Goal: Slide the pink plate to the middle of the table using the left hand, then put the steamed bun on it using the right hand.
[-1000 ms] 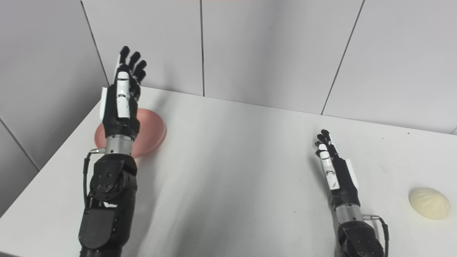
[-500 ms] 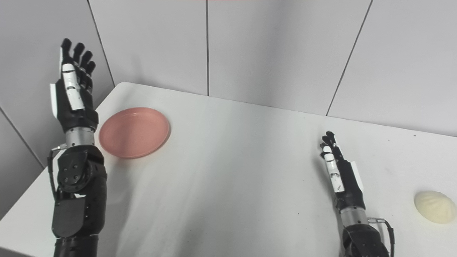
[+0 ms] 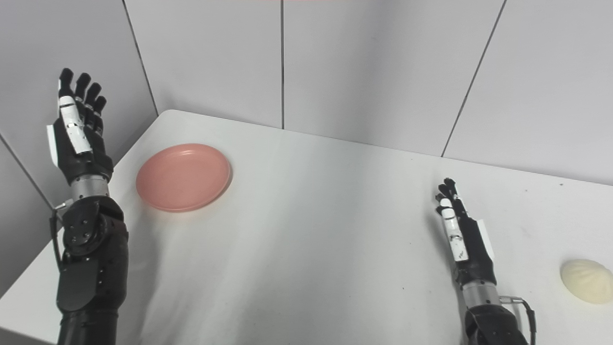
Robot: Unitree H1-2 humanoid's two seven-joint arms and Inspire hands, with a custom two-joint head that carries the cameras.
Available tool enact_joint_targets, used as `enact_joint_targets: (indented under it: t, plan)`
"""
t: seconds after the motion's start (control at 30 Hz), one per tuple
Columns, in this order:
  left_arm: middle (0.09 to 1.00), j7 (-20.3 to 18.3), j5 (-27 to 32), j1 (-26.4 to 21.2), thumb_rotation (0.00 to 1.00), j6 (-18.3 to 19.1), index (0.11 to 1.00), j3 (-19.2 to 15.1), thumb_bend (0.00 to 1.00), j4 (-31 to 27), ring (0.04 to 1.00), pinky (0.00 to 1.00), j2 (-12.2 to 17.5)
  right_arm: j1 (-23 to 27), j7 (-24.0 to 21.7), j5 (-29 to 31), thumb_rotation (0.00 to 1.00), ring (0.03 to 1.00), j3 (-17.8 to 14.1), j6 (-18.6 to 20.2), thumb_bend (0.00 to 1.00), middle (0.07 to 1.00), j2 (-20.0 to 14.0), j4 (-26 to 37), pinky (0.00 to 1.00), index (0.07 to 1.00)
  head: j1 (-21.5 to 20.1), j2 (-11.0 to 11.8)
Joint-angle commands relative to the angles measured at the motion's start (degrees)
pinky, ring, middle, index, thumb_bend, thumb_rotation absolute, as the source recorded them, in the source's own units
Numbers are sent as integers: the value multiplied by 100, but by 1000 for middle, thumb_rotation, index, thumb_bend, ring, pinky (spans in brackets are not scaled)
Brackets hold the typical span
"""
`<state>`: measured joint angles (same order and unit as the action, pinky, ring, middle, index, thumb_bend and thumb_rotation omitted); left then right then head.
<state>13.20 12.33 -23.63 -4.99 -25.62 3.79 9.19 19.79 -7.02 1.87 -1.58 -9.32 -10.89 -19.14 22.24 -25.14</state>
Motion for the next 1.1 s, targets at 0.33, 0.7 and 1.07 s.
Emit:
enact_joint_targets:
  t: [0.33, 0.7, 1.07]
  plan:
    - [919, -263, 678, -331, 1000, -281, 920, -154, 430, 876, 913, 936, 442, -299, 13, 13, 1000, 949, -14, 18, 121, 960, 9, -18, 953, 975, -2, -28]
    - [918, -459, 1011, -374, 1000, -183, 911, -149, 416, 1609, 905, 935, 665, -288, 33, 2, 1000, 946, -21, -2, 129, 959, 14, -55, 951, 973, -6, -40]
    - [892, -517, 1005, -417, 1000, -178, 887, -109, 404, 2160, 877, 915, 745, -296, 47, -25, 1000, 938, -16, 26, 142, 952, 24, -29, 937, 967, 4, -71]
